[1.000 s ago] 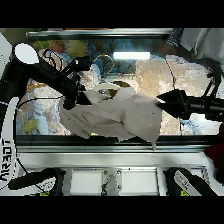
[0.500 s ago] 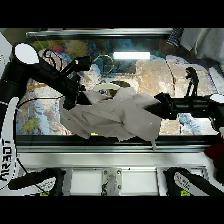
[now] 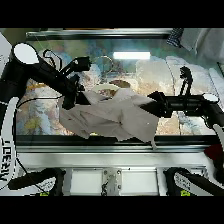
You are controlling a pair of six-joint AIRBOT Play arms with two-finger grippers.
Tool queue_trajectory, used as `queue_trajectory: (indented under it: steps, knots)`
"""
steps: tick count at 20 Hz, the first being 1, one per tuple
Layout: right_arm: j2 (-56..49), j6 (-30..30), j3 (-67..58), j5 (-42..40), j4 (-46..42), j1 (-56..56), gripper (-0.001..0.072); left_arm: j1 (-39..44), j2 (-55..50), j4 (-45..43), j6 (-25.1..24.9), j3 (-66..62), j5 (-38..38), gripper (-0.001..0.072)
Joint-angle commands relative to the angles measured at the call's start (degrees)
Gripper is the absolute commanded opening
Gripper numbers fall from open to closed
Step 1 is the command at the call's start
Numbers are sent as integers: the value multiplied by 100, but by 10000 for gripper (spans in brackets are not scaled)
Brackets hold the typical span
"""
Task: Fold the clothes and pants, and hang the long-sleeved shirts on hangers.
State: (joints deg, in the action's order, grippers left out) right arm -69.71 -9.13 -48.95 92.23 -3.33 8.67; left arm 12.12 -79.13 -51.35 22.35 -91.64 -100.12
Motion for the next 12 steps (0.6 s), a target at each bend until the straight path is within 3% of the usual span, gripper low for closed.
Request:
queue_trajectory:
  steps: [1, 5, 6, 8, 9, 12]
  knots:
    - [-9, 87, -2, -31, 37, -20, 516, 4, -4, 37, 0, -2, 22, 14]
    - [-9, 107, -2, -33, 33, -20, 515, 4, -4, 37, 0, -2, 22, 14]
    - [-9, 107, -2, -33, 33, -20, 481, 4, -4, 37, 0, -2, 24, 15]
    - [-9, 184, -2, -26, 33, -20, 158, 4, -4, 37, 0, -2, 22, 14]
    - [-9, 319, -2, -26, 31, -20, 84, 4, -4, 37, 0, -2, 22, 15]
    - [-9, 627, -2, -33, 35, -20, 75, 4, -4, 37, 0, -2, 22, 15]
